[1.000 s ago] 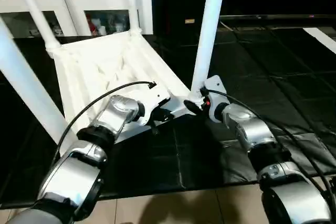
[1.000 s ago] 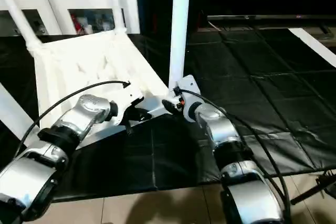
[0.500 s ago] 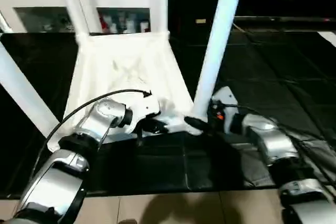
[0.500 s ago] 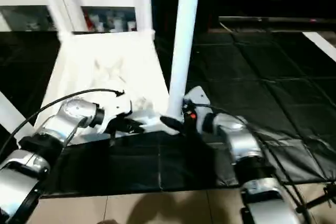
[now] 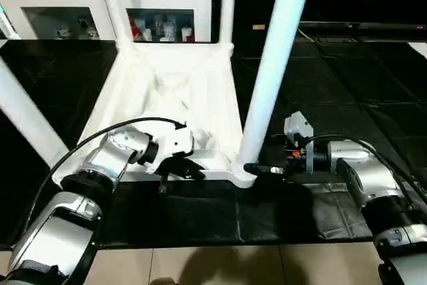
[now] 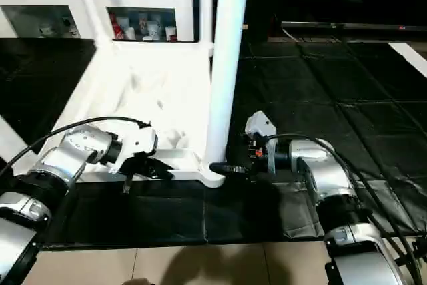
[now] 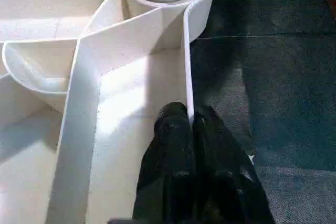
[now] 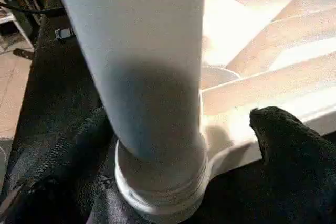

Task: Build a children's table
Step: Rotate leg to tighten

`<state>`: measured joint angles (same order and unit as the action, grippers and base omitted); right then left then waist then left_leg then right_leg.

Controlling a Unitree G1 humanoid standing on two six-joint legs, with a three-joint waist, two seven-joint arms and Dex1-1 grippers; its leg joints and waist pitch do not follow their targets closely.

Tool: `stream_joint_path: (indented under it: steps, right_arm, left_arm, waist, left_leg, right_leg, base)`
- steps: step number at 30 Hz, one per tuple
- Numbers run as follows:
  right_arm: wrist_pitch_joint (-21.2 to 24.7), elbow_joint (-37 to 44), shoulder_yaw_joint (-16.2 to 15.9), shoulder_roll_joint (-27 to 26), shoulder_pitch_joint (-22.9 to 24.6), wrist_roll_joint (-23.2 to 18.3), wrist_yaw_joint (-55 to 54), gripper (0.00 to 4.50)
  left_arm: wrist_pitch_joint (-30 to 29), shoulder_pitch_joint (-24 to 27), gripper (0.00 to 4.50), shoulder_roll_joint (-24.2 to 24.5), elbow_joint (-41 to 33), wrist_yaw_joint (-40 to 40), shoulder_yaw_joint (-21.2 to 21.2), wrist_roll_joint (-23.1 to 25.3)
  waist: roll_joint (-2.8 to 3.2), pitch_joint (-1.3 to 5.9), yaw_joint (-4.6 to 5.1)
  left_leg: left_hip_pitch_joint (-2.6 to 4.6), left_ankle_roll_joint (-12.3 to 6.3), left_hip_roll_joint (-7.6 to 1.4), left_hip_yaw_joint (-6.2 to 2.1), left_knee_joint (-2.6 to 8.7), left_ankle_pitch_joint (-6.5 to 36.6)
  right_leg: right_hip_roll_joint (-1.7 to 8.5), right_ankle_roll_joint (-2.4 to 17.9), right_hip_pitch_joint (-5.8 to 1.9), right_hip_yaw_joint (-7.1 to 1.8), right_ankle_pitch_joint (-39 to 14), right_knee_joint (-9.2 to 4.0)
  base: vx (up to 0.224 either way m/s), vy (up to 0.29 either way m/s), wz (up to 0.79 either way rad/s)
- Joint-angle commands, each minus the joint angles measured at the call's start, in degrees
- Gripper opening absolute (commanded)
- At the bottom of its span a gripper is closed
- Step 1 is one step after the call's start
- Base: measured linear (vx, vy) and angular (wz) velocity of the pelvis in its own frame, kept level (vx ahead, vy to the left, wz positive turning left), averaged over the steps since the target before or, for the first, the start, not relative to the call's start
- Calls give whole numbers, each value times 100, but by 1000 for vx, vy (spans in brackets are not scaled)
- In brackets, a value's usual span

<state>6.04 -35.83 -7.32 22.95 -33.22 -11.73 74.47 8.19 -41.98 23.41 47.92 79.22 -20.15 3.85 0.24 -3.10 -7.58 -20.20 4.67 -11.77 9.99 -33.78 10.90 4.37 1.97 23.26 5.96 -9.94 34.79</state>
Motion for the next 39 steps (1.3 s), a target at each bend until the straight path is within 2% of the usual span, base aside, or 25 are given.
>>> stream_joint_path:
  steps: [1, 2, 5, 9, 15, 16, 19, 21, 22, 29, 32, 33, 35, 36, 38, 39]
  right_arm:
    - [68, -42, -47, 25, -119, -117, 189, 407]
    - [87, -56, -55, 27, -132, -116, 238, 387]
    - [143, -89, -77, 24, -153, -101, 321, 368]
    - [207, -132, -109, -3, -157, -92, 402, 333]
    - [319, -190, -118, -66, -178, -123, 504, 276]
    - [362, -152, -130, -82, -163, -149, 528, 265]
    - [395, -113, -142, -97, -139, -172, 546, 245]
    - [406, -74, -155, -111, -100, -181, 552, 239]
    - [422, -40, -160, -122, -74, -189, 548, 231]
    - [517, 106, -142, -166, 57, -246, 534, 208]
    - [689, 336, -33, -283, 276, -371, 314, 203]
    - [728, 430, 25, -411, 425, -317, -111, 203]
    - [770, 472, -9, -519, 524, -155, -537, 201]
    - [878, 390, -24, -675, 501, 26, -1054, 201]
    - [994, 316, -8, -864, 451, 114, -1476, 200]
    - [1076, 250, 33, -1050, 386, 165, -1859, 200]
  left_arm:
    - [128, 73, 0, -27, -175, 317, -221, 70]
    - [134, 70, 0, -24, -171, 326, -220, 70]
    - [149, 59, 0, -13, -151, 339, -222, 81]
    - [144, 43, 0, -13, -133, 331, -220, 110]
    - [113, 40, 0, -23, -137, 312, -213, 129]
    - [117, 49, 0, -16, -137, 313, -211, 135]
    - [121, 52, 0, -16, -122, 304, -212, 146]
    - [102, 30, 0, -32, -82, 269, -211, 163]
    - [48, 10, 0, -51, -49, 223, -186, 156]
    - [-150, -54, 0, -117, 51, -5, -109, 175]
    - [-481, -106, 0, -251, 79, -216, 26, 75]
    - [-793, -155, 0, -395, 57, -390, 144, -34]
    - [-1070, -212, 0, -562, 29, -598, 258, -133]
    - [-1270, -288, 0, -742, 28, -867, 335, -173]
    - [-1482, -376, 0, -945, 54, -1144, 427, -236]
    - [-1673, -450, 0, -1121, 67, -1353, 501, -299]
  waist:
    - [-28, 407, 25]
    - [-30, 412, 17]
    - [-35, 418, -11]
    - [-45, 415, -22]
    - [-33, 417, -24]
    - [0, 419, -25]
    - [-6, 421, -22]
    - [-8, 424, -25]
    - [10, 423, -28]
    - [1, 414, -31]
    - [23, 403, -42]
    - [15, 406, -56]
    - [21, 382, -37]
    - [7, 363, -14]
    - [66, 333, 19]
    - [32, 324, 61]
  left_leg:
    - [10, -339, -192, -16, 357, 836]
    - [10, -354, -189, -11, 350, 831]
    - [12, -373, -190, -10, 347, 770]
    - [15, -342, -188, -10, 350, 807]
    - [13, -337, -192, -12, 348, 787]
    - [14, -323, -194, -20, 353, 804]
    - [16, -309, -194, -19, 352, 809]
    - [19, -300, -193, -17, 350, 812]
    - [17, -295, -191, -21, 350, 821]
    - [29, -264, -186, -17, 354, 901]
    - [33, -257, -192, -14, 362, 940]
    - [38, -226, -195, -24, 368, 954]
    - [50, -148, -184, -33, 387, 1103]
    - [52, -119, -156, -36, 392, 1241]
    - [71, -46, -144, -53, 403, 1415]
    - [80, -11, -114, -63, 399, 1521]
  right_leg:
    - [444, 1081, -339, -331, -1345, -405]
    - [440, 1105, -344, -331, -1280, -402]
    - [439, 1129, -346, -333, -1166, -385]
    - [446, 1095, -350, -331, -1260, -395]
    - [446, 1102, -343, -330, -1237, -392]
    - [445, 1104, -345, -328, -1237, -391]
    - [441, 1141, -348, -330, -1140, -384]
    - [442, 1152, -351, -331, -1115, -380]
    - [442, 1153, -351, -330, -1116, -378]
    - [438, 1107, -350, -329, -1272, -409]
    - [436, 1073, -346, -339, -1347, -428]
    - [448, 1068, -354, -333, -1384, -423]
    - [453, 997, -341, -321, -1697, -464]
    - [453, 876, -343, -301, -2111, -519]
    - [457, 726, -319, -292, -2597, -583]
    - [457, 591, -323, -265, -2936, -631]
  base:
    - [0, 0, 0]
    - [0, 0, 0]
    - [0, 0, 0]
    - [0, 0, 0]
    - [0, 0, 0]
    - [0, 0, 0]
    - [0, 0, 0]
    - [0, 0, 0]
    - [0, 0, 0]
    - [0, 0, 0]
    - [0, 0, 0]
    - [0, 0, 0]
    - [0, 0, 0]
    - [0, 0, 0]
    - [0, 0, 0]
    - [0, 0, 0]
